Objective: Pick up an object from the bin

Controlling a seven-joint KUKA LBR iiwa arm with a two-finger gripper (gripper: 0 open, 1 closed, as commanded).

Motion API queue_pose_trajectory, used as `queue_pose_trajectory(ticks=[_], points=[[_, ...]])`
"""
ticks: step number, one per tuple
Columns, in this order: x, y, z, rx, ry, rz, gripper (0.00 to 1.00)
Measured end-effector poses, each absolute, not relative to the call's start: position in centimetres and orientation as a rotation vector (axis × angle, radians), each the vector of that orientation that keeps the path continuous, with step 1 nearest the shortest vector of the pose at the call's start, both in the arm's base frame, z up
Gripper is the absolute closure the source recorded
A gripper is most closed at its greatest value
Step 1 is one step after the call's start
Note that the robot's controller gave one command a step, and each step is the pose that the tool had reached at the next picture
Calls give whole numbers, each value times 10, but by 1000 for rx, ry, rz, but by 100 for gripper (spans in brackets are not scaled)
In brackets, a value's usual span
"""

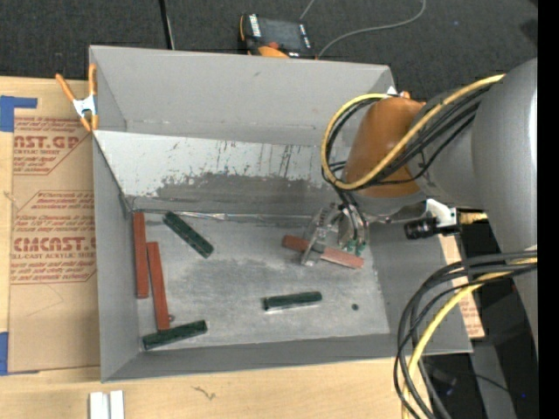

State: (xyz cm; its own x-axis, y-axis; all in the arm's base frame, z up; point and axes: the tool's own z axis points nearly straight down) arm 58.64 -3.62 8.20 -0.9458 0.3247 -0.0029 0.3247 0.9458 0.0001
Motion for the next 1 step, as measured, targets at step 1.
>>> queue_pose_trajectory(ticks=[1], points=[[587, -36, 115, 516, 3095, 1, 100]])
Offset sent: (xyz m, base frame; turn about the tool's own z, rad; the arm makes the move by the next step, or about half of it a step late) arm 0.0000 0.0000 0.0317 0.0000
